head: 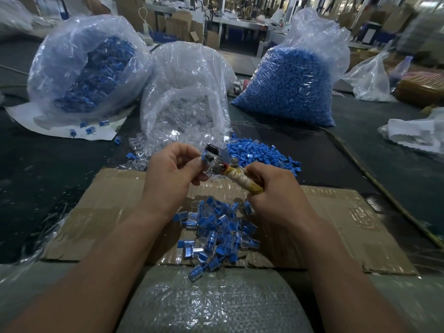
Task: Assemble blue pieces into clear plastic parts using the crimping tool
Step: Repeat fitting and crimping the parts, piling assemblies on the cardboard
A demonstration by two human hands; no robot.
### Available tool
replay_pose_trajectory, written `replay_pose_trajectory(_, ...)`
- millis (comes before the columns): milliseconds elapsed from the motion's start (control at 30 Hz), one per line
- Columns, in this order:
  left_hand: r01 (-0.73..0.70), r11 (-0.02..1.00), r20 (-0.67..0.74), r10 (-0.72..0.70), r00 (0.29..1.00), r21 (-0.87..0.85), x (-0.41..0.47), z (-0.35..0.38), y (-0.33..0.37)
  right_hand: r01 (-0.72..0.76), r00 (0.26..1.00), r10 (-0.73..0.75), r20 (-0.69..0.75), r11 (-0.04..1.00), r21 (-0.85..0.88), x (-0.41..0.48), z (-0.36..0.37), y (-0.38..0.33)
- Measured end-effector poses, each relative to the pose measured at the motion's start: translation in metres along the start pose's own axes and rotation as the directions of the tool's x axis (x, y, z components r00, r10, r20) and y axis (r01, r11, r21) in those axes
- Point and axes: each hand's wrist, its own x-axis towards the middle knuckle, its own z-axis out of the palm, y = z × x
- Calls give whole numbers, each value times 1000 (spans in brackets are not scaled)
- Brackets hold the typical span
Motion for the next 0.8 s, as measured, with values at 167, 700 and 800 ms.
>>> replay_pose_trajectory(167, 22, 1000, 0, -22, 1000, 7, 0, 1, 1, 15, 1000, -16, -20, 1000, -24, 2, 2, 5)
replay_pose_trajectory(700, 349, 937, 354, -320, 879, -21, 2, -13, 10, -152, 975, 164, 148, 984, -91, 2, -15, 21)
replay_pose_trajectory(800, 377, 926, 422, -335, 842, -17, 2, -13, 10, -167, 969, 181, 166, 981, -98, 3, -14, 21)
